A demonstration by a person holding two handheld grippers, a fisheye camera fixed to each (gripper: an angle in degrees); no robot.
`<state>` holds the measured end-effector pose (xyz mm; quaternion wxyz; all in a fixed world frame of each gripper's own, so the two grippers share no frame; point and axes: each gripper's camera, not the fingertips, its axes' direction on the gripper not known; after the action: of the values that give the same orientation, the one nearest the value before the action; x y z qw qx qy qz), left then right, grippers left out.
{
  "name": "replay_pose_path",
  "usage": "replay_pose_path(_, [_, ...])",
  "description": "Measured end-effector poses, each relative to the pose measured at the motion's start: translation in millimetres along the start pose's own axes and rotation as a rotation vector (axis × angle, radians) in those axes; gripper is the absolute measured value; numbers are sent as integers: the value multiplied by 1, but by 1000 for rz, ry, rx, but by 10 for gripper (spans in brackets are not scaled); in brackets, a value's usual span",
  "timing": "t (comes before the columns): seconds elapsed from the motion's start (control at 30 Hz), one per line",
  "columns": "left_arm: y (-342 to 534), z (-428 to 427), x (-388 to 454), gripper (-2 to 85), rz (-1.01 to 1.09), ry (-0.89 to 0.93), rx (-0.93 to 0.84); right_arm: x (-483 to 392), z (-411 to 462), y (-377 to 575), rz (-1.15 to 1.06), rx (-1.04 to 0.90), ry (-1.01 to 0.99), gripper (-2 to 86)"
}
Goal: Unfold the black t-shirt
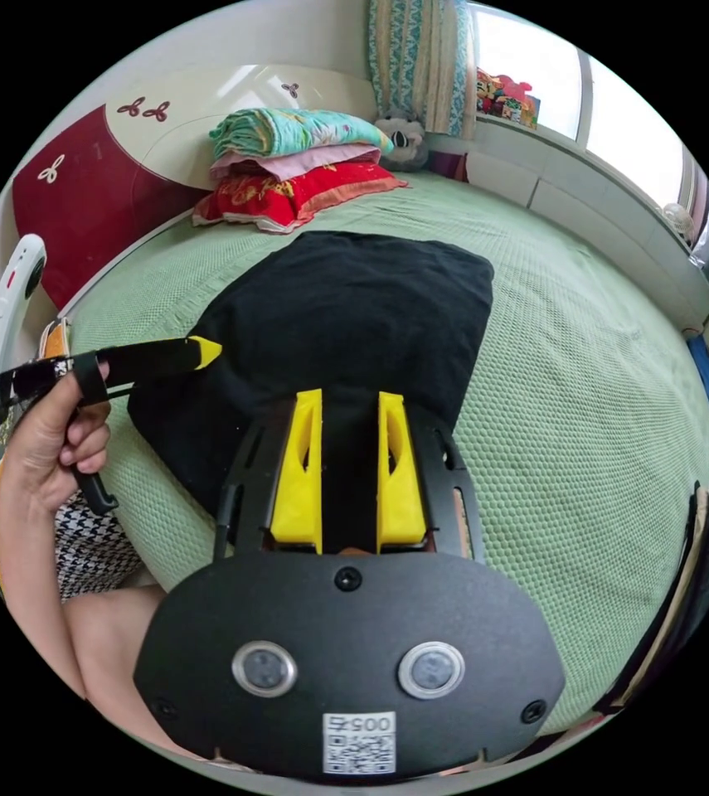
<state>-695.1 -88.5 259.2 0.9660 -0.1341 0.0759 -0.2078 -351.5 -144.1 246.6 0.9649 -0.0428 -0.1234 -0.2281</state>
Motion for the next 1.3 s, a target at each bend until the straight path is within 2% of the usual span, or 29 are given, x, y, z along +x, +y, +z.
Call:
replay_pose_path(0.4, [-1,-11,-11,42,-31,25,28,6,15,-4,-6,9,4,62])
replay_pose_path(0.77, [7,-22,-3,45,10,116,73,27,25,-3,11,-10,-3,64])
replay_pose_path(0.9, [14,-25,8,45,50,137,88,48,20,-1,91,27,-51,87])
replay_pose_path(1.03, [21,-21,23,44,86,157,66,71,2,3,129,144,-120,99])
replay_pose_path(1.13, [24,-18,38,44,128,153,50,87,0,7,157,157,-198,110])
replay_pose_path(1.3, [29,-10,67,43,190,128,16,109,1,10,187,171,-216,108])
